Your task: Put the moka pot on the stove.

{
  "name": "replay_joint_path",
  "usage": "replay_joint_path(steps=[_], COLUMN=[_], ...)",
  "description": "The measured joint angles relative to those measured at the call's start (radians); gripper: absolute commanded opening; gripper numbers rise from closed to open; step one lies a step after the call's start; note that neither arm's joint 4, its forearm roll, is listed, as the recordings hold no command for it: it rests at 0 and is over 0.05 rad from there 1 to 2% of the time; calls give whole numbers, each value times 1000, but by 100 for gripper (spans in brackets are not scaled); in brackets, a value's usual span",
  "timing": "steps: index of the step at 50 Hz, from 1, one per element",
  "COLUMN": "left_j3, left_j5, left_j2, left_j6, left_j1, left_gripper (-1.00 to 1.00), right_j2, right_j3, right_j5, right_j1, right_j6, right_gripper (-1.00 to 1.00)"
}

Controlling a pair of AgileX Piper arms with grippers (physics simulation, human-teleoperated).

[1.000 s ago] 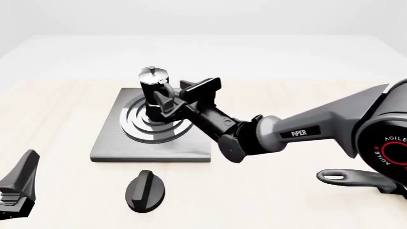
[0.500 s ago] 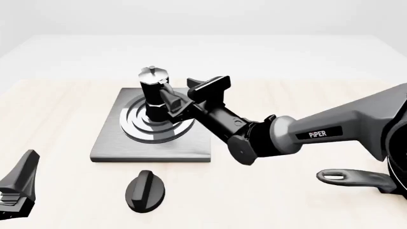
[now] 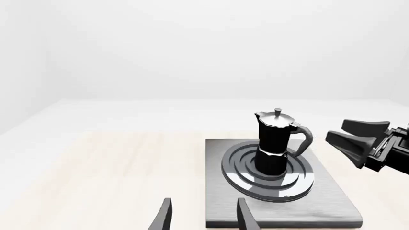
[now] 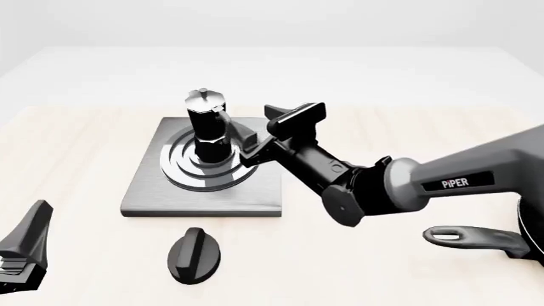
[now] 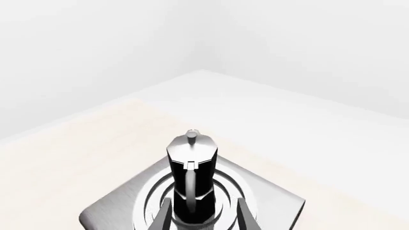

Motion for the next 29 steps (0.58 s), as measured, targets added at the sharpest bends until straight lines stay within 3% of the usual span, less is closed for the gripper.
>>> replay_joint_path(steps=[29], left_j3=[0], left_j5=[0], left_j2=[0], left_j6=[0], left_j1=[0], left_gripper=[100], right_j2=[-97], right_j3=[126], right_j5=[-43], right_j1=[-55], right_j6=[-7], right_gripper=[100])
